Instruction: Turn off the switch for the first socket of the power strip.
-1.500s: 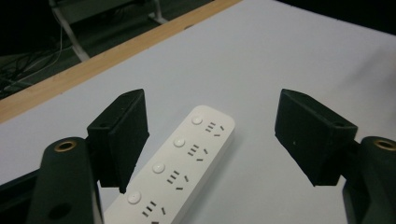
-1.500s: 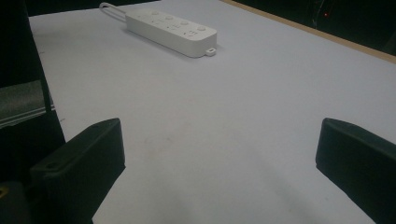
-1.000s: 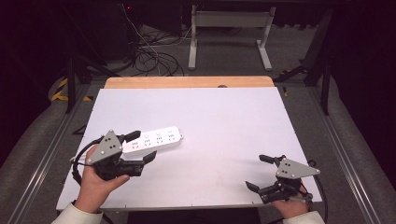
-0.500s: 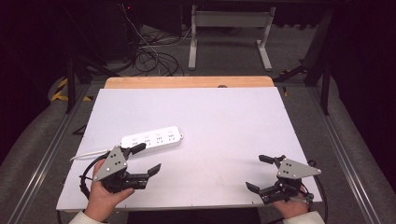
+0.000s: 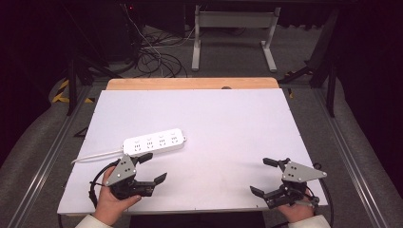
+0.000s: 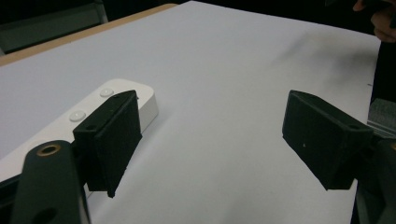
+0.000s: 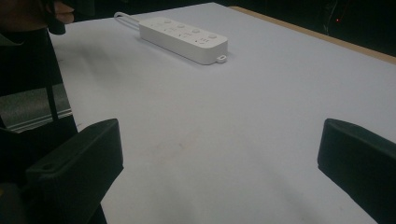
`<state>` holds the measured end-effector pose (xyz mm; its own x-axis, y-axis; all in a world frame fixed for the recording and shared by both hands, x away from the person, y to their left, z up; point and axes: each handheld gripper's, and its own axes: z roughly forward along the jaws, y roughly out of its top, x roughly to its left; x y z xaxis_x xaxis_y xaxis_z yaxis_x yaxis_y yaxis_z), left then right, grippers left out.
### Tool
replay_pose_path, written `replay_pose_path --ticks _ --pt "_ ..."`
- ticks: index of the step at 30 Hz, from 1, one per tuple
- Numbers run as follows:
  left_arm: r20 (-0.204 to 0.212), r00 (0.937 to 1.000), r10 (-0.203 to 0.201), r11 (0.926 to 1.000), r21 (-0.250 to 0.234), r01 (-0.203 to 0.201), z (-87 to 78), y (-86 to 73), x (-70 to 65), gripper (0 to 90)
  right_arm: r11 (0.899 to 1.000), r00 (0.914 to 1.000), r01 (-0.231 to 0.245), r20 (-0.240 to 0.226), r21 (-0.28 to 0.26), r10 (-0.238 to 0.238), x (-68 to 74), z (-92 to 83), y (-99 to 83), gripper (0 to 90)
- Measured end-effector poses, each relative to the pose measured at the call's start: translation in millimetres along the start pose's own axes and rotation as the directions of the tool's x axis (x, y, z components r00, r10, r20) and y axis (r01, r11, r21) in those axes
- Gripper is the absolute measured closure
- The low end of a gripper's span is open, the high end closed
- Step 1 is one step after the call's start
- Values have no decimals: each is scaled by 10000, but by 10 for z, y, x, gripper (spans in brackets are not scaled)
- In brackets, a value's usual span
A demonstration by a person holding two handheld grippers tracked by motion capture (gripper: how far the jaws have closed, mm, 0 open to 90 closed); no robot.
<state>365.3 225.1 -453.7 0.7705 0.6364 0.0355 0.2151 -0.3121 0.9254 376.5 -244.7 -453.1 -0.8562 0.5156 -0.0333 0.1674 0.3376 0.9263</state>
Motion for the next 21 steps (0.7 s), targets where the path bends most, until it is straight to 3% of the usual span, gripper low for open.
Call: replay_pose_path --ticks 6,12,17,21 --pt "-2 10000 11 9990 449 -11 58 -95 -11 200 10000 10000 19 2 42 -19 -2 4 -1 6" --pt "-126 9987 498 9950 874 -486 103 -174 -58 199 10000 10000 24 -6 43 -24 -1 2 -2 6" --pt "-72 9978 652 9906 1211 -639 130 -224 -102 199 10000 10000 20 16 96 -21 0 2 -4 6" --pt "42 9984 573 9879 1443 -573 149 -251 -106 194 9999 10000 50 12 150 -51 -1 5 -5 6"
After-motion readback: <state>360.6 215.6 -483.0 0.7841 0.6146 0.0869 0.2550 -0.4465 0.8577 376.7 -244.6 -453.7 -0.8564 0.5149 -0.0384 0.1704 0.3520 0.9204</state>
